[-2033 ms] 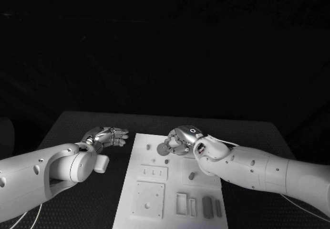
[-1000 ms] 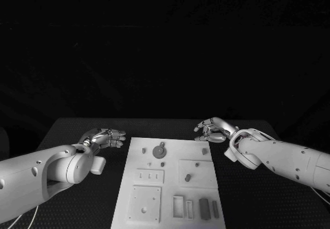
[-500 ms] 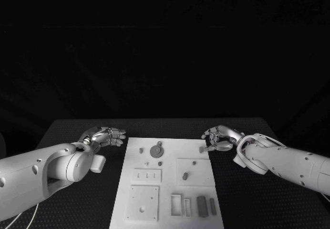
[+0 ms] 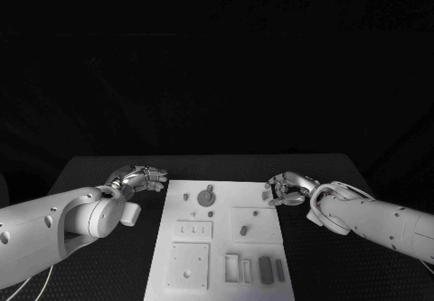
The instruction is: Assemble the parts on the task board
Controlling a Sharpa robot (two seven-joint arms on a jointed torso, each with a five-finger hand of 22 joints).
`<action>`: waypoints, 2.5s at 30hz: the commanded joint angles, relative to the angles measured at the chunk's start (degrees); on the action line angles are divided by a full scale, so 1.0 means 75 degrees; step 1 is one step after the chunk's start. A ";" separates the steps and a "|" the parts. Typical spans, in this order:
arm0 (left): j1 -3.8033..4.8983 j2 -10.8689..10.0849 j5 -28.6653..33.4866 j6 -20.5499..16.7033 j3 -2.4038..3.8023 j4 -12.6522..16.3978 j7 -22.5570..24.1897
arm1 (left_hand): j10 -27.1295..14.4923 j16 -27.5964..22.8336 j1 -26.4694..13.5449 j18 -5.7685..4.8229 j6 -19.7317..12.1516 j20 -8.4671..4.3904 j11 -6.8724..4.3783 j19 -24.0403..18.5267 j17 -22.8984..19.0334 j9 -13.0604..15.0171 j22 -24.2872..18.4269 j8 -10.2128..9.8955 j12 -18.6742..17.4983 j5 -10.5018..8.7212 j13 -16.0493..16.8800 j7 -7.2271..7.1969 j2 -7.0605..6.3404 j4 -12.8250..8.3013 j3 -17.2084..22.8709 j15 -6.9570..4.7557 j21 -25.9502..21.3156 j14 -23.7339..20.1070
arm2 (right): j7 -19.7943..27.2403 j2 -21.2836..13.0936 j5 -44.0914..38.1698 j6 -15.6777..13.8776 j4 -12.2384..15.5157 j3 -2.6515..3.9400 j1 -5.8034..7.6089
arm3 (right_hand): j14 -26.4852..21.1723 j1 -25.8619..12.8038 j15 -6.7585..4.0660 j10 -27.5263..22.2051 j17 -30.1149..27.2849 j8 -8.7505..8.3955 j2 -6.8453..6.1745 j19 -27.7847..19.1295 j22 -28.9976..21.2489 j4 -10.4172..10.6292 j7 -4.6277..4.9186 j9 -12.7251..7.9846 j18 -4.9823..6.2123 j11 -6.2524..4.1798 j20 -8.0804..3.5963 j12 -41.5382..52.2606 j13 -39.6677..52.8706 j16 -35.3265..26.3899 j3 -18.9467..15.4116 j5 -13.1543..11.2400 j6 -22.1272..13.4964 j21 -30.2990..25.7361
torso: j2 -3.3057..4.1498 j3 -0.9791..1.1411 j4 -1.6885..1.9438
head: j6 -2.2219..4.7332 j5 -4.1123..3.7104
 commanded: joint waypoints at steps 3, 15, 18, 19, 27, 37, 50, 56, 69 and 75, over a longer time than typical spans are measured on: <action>0.0004 0.0028 -0.0039 0.0153 0.0005 0.0009 0.0091 | -0.0042 -0.0035 -0.0027 0.0015 -0.0022 -0.0005 0.0003 -0.0046 -0.0013 0.0012 0.0117 -0.0043 -0.0035 -0.0010 -0.0012 -0.0002 0.0015 -0.0031 0.0007 0.0016 0.0019 -0.0044 | 0.0111 0.0093 -0.0124 0.0017 -0.0036 0.0002 -0.0035 | -0.0029 0.0148 -0.0036 -0.0023 -0.0005 0.0129 0.0088 0.0023 0.0085 0.0014 -0.0097 0.0038 -0.0023 -0.0051 0.0025 0.0169 -0.0031 0.0161 0.0118 -0.0138 0.0074 0.0101 | -0.0009 -0.0025 0.0007 | -0.0009 -0.0012; 0.0003 0.0011 -0.0039 0.0167 0.0003 0.0010 0.0079 | -0.0047 -0.0038 -0.0030 0.0016 -0.0023 -0.0003 0.0004 -0.0046 -0.0016 0.0015 0.0117 -0.0045 -0.0031 -0.0009 -0.0011 -0.0001 0.0018 -0.0028 0.0006 0.0017 0.0019 -0.0044 | 0.0043 0.0281 -0.0218 -0.0244 -0.0144 0.0003 -0.0188 | 0.0127 0.0202 -0.0117 0.0169 -0.0083 0.0510 0.0285 0.0304 0.0264 0.0048 -0.0114 0.0108 -0.0023 -0.0092 -0.0114 0.0571 -0.0183 0.0564 0.0484 -0.0611 0.0769 0.0274 | -0.0008 -0.0048 0.0011 | -0.0043 -0.0008; 0.0003 0.0011 -0.0039 0.0165 0.0003 0.0005 0.0080 | -0.0048 -0.0038 -0.0030 0.0016 -0.0023 -0.0003 0.0004 -0.0046 -0.0017 0.0015 0.0117 -0.0046 -0.0031 -0.0009 -0.0010 -0.0001 0.0019 -0.0027 0.0006 0.0018 0.0019 -0.0044 | 0.0041 0.0293 -0.0220 -0.0292 -0.0168 0.0004 -0.0194 | 0.0183 0.0219 -0.0135 0.0235 -0.0104 0.0572 0.0305 0.0398 0.0291 0.0069 -0.0124 0.0105 -0.0023 -0.0097 -0.0156 0.0663 -0.0220 0.0661 0.0632 -0.0773 0.0966 0.0310 | -0.0009 -0.0047 0.0011 | -0.0051 -0.0002; 0.0003 0.0011 -0.0039 0.0166 0.0003 0.0004 0.0079 | -0.0048 -0.0038 -0.0030 0.0017 -0.0023 -0.0002 0.0004 -0.0046 -0.0017 0.0016 0.0117 -0.0046 -0.0030 -0.0009 -0.0010 -0.0001 0.0020 -0.0027 0.0006 0.0018 0.0019 -0.0043 | 0.0036 0.0293 -0.0223 -0.0314 -0.0169 0.0004 -0.0196 | 0.0198 0.0210 -0.0142 0.0250 -0.0110 0.0585 0.0312 0.0422 0.0299 0.0080 -0.0130 0.0102 -0.0023 -0.0107 -0.0166 0.0688 -0.0230 0.0688 0.0669 -0.0802 0.1018 0.0319 | -0.0014 -0.0047 0.0010 | -0.0054 -0.0005; 0.0003 -0.0004 -0.0040 0.0194 0.0002 0.0029 0.0053 | -0.0050 -0.0040 -0.0033 0.0017 -0.0023 -0.0001 0.0005 -0.0046 -0.0019 0.0017 0.0117 -0.0047 -0.0028 -0.0009 -0.0009 0.0001 0.0022 -0.0024 0.0005 0.0018 0.0019 -0.0043 | 0.0035 0.0299 -0.0224 -0.0381 -0.0168 0.0004 -0.0199 | 0.0237 0.0209 -0.0175 0.0291 -0.0125 0.0609 0.0320 0.0488 0.0319 0.0113 -0.0169 0.0097 -0.0023 -0.0143 -0.0196 0.0747 -0.0256 0.0754 0.0781 -0.0909 0.1125 0.0345 | -0.0014 -0.0050 0.0004 | -0.0057 -0.0020; 0.0003 -0.0007 -0.0041 0.0195 0.0001 0.0022 0.0046 | -0.0053 -0.0042 -0.0036 0.0018 -0.0023 0.0000 0.0006 -0.0048 -0.0022 0.0020 0.0117 -0.0048 -0.0026 -0.0010 -0.0008 0.0002 0.0023 -0.0021 0.0004 0.0020 0.0019 -0.0043 | 0.0016 0.0332 -0.0225 -0.0437 -0.0199 0.0004 -0.0202 | 0.0246 0.0208 -0.0201 0.0306 -0.0152 0.0629 0.0358 0.0530 0.0330 0.0177 -0.0201 0.0093 -0.0023 -0.0173 -0.0218 0.0787 -0.0293 0.0796 0.0939 -0.1015 0.1229 0.0348 | -0.0018 -0.0050 0.0009 | -0.0085 -0.0025; 0.0002 -0.0013 -0.0051 0.0206 0.0000 0.0023 0.0038 | -0.0057 -0.0044 -0.0037 0.0020 -0.0023 0.0001 0.0008 -0.0048 -0.0025 0.0024 0.0117 -0.0050 -0.0023 -0.0011 -0.0006 0.0006 0.0025 -0.0020 0.0003 0.0020 0.0019 -0.0042 | 0.0046 0.0343 -0.0214 -0.0534 -0.0242 0.0004 -0.0213 | 0.0266 0.0266 -0.0283 0.0354 -0.0232 0.0768 0.0389 0.0619 0.0365 0.0337 -0.0330 0.0174 -0.0023 -0.0286 -0.0260 0.0866 -0.0398 0.0883 0.1455 -0.1352 0.1611 0.0346 | -0.0025 -0.0055 0.0005 | -0.0125 -0.0022; 0.0002 -0.0014 -0.0054 0.0200 0.0000 0.0022 0.0035 | -0.0058 -0.0045 -0.0037 0.0020 -0.0022 0.0002 0.0008 -0.0048 -0.0027 0.0026 0.0117 -0.0051 -0.0022 -0.0011 -0.0006 0.0007 0.0026 -0.0019 0.0003 0.0021 0.0019 -0.0042 | 0.0075 0.0359 -0.0085 -0.0651 -0.0235 0.0004 -0.0215 | 0.0406 0.0292 -0.0396 0.0511 -0.0255 0.0999 0.0430 0.0772 0.0416 0.0373 -0.0497 0.0403 -0.0023 -0.0439 -0.0336 0.0962 -0.0436 0.1006 0.1642 -0.1403 0.2002 0.0427 | -0.0025 -0.0050 0.0000 | -0.0136 -0.0015; 0.0002 -0.0023 -0.0160 0.0287 0.0000 0.0028 -0.0038 | -0.0057 -0.0048 -0.0045 0.0020 -0.0019 0.0005 0.0008 -0.0049 -0.0031 0.0030 0.0118 -0.0052 -0.0017 -0.0014 -0.0003 0.0007 0.0026 -0.0013 -0.0001 0.0022 0.0019 -0.0041 | -0.0075 0.0337 0.0087 -0.0865 -0.0144 0.0005 -0.0213 | 0.0569 0.0203 -0.0514 0.0687 -0.0209 0.1125 0.0439 0.0967 0.0482 0.0437 -0.0597 0.0627 -0.0023 -0.0540 -0.0457 0.1091 -0.0394 0.1179 0.1746 -0.1416 0.2206 0.0571 | -0.0028 -0.0063 0.0002 | -0.0142 -0.0021; 0.0005 -0.0041 -0.0376 0.0745 0.0002 0.0015 -0.0405 | 0.0066 -0.0031 -0.0164 0.0028 0.0067 0.0002 -0.0013 -0.0035 -0.0034 0.0067 0.0123 -0.0019 0.0042 -0.0026 0.0041 0.0010 0.0051 0.0062 -0.0040 0.0015 0.0033 -0.0004 | -0.0368 0.0209 -0.0172 -0.0919 0.0176 0.0015 -0.0112 | 0.0582 0.0165 -0.0525 0.0699 -0.0198 0.1128 0.0426 0.0987 0.0491 0.0438 -0.0605 0.0652 -0.0023 -0.0549 -0.0471 0.1102 -0.0387 0.1202 0.1718 -0.1400 0.2213 0.0593 | -0.0040 -0.0081 -0.0006 | -0.0108 -0.0015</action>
